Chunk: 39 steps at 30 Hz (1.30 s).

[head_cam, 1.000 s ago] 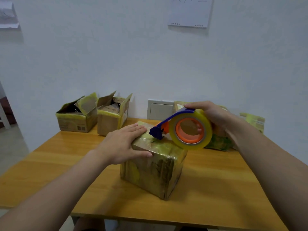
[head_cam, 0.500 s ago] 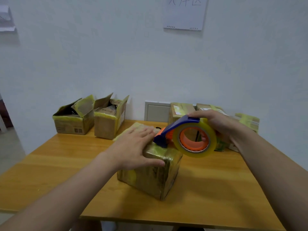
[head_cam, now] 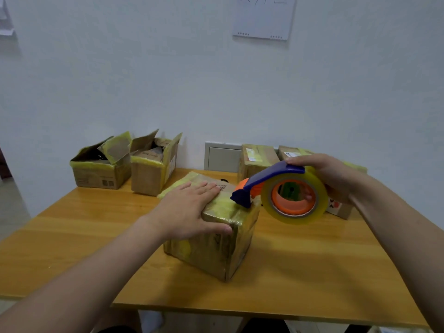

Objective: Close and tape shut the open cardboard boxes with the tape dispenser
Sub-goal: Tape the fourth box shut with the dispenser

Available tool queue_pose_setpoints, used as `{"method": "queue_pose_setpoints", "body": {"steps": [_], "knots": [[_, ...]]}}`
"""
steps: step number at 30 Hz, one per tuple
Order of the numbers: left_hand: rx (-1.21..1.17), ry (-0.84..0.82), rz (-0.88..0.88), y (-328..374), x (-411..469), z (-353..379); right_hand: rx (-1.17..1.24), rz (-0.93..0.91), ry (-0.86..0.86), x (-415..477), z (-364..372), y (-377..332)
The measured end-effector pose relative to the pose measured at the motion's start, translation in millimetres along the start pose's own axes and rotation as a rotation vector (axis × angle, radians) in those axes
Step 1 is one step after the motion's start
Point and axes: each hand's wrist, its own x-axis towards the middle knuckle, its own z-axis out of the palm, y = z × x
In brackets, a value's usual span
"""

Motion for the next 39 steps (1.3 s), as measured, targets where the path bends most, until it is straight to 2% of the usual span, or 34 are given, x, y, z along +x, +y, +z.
{"method": "queue_pose_setpoints", "body": {"steps": [6,10,16,22,32,39], "knots": [[-0.015,-0.072,-0.011,7,0,-10,-0.046,-0.032,0.025,0,7,4],[-0.023,0.001,0.048,28,3,-8,-0.062,-0.041,0.031,0,6,4],[-0.026,-0.001,0.051,37,8,-2,-0.001,-0.016,0.047,-2,5,11],[-0.009,0.006,0.050,37,4,0,0.036,-0.012,-0.017,-7,0,18],[0.040,-0.055,0.012,41,9,-5,0.124,-0.031,0.082,-19,-10,42],[0.039,-0.021,0.082,52,13,-2,0.102,-0.085,0.103,-13,-10,43]]}}
